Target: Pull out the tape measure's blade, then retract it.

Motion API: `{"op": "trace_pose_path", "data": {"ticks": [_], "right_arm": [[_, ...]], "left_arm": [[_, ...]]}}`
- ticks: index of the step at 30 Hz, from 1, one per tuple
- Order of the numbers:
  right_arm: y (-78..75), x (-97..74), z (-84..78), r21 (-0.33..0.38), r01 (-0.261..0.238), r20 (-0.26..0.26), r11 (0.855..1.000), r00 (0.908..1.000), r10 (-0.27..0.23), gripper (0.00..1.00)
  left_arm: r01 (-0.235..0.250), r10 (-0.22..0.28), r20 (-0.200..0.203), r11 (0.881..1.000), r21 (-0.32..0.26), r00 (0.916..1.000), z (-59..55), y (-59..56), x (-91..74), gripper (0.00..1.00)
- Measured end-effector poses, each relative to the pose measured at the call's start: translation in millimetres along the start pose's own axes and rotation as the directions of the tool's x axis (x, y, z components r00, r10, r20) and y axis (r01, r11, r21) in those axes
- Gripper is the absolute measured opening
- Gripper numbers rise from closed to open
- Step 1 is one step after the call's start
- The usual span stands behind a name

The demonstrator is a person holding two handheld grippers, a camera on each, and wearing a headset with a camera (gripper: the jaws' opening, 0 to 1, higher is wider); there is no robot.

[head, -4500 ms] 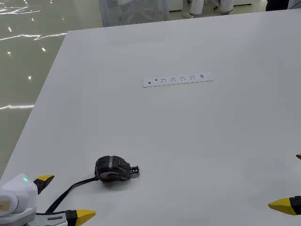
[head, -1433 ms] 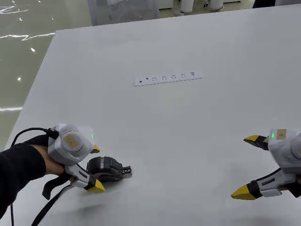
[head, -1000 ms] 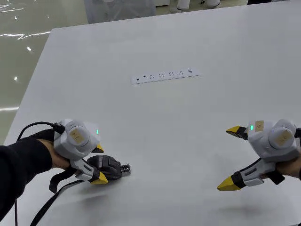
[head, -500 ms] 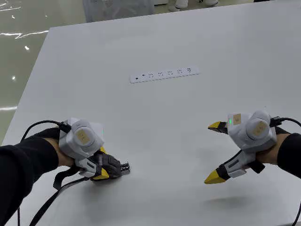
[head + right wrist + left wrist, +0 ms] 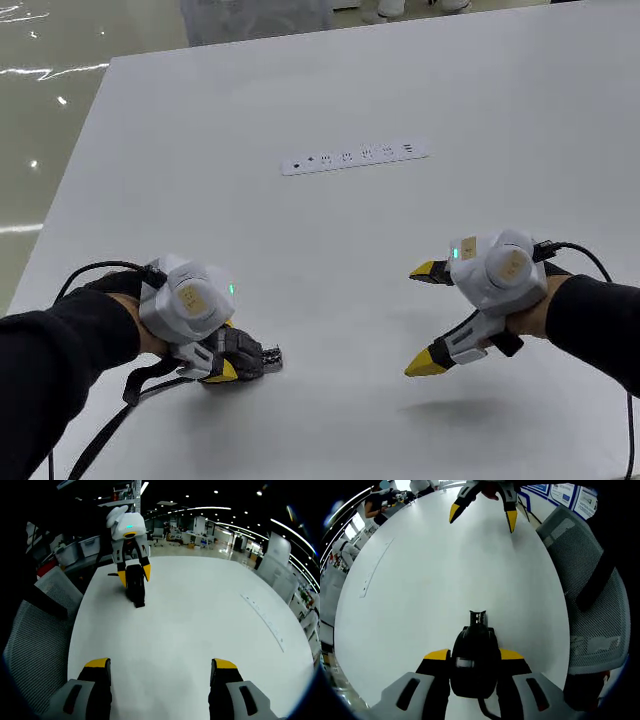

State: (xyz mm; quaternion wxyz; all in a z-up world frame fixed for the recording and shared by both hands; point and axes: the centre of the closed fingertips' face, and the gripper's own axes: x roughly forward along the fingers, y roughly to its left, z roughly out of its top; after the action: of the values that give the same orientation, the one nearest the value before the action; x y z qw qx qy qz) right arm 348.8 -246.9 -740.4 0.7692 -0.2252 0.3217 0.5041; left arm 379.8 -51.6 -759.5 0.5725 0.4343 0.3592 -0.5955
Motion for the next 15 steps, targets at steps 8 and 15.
{"op": "trace_pose_path", "data": {"ticks": [8, 15], "right_arm": [[7.6, 18.3, 12.1, -0.040, -0.027, -0.006, 0.999, 0.9996, 0.027, 0.72], [19.9, 39.2, 18.1, -0.073, -0.078, -0.041, 0.994, 0.9963, 0.075, 0.67]], "left_arm": [[0.004, -0.003, 0.033, 1.000, -0.013, 0.9995, 1.6, 0.2, -0.2, 0.30], [0.018, -0.017, 0.038, 1.000, -0.019, 0.9991, 1.7, 0.2, 0.3, 0.30]]}}
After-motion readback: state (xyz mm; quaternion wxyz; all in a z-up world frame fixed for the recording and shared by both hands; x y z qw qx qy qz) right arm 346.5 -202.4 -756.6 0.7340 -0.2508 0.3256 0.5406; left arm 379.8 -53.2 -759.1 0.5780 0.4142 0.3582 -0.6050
